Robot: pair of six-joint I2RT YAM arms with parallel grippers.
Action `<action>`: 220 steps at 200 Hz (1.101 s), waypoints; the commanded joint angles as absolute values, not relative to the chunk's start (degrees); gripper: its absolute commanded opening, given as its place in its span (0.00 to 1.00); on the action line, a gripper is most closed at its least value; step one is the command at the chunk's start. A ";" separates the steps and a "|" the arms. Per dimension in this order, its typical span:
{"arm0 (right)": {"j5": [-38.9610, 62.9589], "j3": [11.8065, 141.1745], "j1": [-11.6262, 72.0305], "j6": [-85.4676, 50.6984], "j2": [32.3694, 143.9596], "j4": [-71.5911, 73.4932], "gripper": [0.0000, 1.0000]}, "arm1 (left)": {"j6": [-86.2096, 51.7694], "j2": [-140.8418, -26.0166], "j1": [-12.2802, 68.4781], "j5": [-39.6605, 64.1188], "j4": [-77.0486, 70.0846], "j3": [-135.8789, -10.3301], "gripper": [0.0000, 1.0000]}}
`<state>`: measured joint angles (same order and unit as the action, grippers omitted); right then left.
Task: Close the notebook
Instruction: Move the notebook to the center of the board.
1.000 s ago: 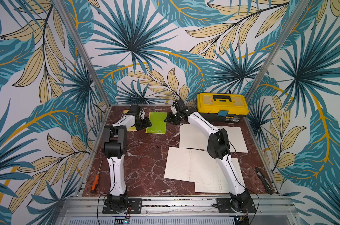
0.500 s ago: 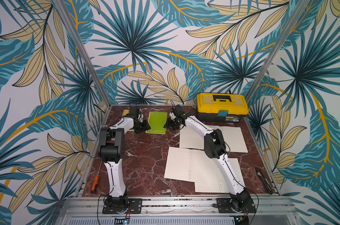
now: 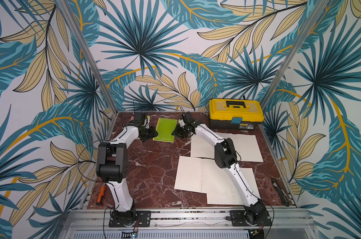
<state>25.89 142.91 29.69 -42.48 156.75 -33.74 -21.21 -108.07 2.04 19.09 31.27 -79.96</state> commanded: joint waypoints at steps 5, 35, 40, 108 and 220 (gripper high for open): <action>26.55 145.81 29.92 -44.28 160.93 -33.85 0.32 | -20.06 -106.26 2.16 18.11 32.42 -79.10 0.53; 25.85 145.90 29.38 -46.23 161.96 -32.20 0.32 | -19.69 -106.08 2.14 18.17 32.65 -79.17 0.53; 25.91 145.84 29.24 -46.60 162.13 -31.69 0.33 | -19.65 -106.08 2.12 18.20 32.71 -79.20 0.54; 29.05 147.03 27.43 -54.33 164.83 -21.82 0.35 | -19.03 -105.12 2.17 18.59 32.94 -78.86 0.54; 29.79 149.67 27.11 -58.35 164.63 -11.89 0.35 | -20.00 -102.01 2.77 21.57 31.64 -76.51 0.54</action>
<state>31.18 150.56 27.07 -61.25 166.98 -10.72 -19.94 -104.60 2.28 20.40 32.27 -77.89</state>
